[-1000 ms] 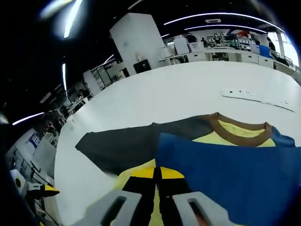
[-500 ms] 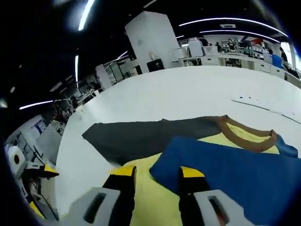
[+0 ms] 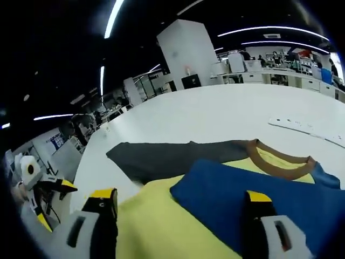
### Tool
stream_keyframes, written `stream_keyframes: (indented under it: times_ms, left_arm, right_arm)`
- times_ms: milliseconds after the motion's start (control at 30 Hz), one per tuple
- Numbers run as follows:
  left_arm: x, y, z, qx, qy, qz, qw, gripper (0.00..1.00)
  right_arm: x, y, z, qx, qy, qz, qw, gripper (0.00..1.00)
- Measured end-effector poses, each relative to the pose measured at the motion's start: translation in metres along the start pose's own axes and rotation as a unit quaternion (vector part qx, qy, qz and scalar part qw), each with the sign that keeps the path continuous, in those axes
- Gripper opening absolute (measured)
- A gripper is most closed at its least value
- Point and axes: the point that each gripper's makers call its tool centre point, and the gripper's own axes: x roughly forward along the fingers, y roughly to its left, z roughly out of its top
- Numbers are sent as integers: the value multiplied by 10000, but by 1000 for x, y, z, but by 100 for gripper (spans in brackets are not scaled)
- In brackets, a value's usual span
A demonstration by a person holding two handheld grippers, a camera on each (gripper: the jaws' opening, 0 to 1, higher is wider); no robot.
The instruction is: Fold the garment on the visible template until the final outline fits inside the template.
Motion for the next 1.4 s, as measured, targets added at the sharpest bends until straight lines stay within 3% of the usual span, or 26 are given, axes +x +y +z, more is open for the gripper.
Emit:
stream_keyframes:
  times_ms: [133,333,767,1167,1300,1400]
  left_arm:
    - [0,-3,3,71,-11,-28,10000,85]
    - [1,-4,5,102,-23,-57,9999,85]
    - [8,-11,7,143,-1,-156,9998,84]
    - [12,-14,12,248,37,-243,9994,84]
    - [14,-14,11,240,65,-264,9993,84]
    - [14,-16,11,238,80,-273,9993,84]
  right_arm:
    - [-14,-6,-7,-176,133,40,9997,100]
    - [-38,-21,-9,-11,97,-46,9999,100]
    - [-102,-72,-24,208,126,-623,9978,93]
    - [-140,-106,-45,490,246,-996,9935,87]
    - [-151,-120,-54,709,297,-1227,9895,80]
    - [-155,-122,-54,1163,141,-1252,9852,67]
